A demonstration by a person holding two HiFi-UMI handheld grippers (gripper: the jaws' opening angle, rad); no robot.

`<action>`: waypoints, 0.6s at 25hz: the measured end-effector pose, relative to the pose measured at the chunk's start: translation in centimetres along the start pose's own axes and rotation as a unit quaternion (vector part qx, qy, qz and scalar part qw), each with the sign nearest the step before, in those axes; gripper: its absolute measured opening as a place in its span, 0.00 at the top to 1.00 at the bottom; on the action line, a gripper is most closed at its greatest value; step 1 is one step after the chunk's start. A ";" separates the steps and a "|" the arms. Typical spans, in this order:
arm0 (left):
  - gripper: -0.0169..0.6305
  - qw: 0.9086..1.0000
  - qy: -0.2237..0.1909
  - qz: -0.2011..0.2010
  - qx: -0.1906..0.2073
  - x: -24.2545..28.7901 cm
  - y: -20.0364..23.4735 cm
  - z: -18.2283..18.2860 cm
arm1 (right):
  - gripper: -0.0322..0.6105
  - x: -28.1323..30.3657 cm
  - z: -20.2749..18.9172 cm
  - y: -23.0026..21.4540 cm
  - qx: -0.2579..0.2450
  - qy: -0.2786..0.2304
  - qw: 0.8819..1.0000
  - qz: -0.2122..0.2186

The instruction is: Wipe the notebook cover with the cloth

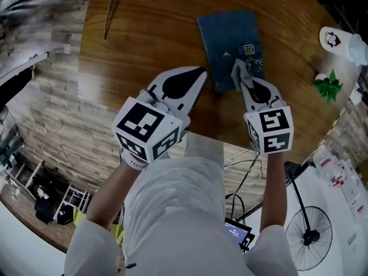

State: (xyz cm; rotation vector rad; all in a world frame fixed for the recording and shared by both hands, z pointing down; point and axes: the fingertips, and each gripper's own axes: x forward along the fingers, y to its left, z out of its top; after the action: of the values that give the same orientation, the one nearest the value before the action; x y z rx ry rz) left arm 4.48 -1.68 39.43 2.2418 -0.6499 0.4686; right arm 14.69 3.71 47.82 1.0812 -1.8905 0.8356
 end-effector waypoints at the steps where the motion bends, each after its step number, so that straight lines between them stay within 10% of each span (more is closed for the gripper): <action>1: 0.95 1.000 0.002 -0.001 0.001 0.1 0.0 0.0 | 0.90 -0.1 -0.1 -0.4 0.001 0.000 1.000 -0.005; 15: 0.95 1.000 0.013 -0.013 0.011 1.5 -0.6 0.5 | 0.90 -1.6 -1.3 -4.9 0.039 0.000 0.998 -0.055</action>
State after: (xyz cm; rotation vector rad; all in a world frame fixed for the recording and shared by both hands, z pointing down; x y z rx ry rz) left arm 6.10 -2.19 39.54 2.2585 -0.6034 0.4944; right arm 20.00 3.29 47.84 1.2214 -1.7941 0.8530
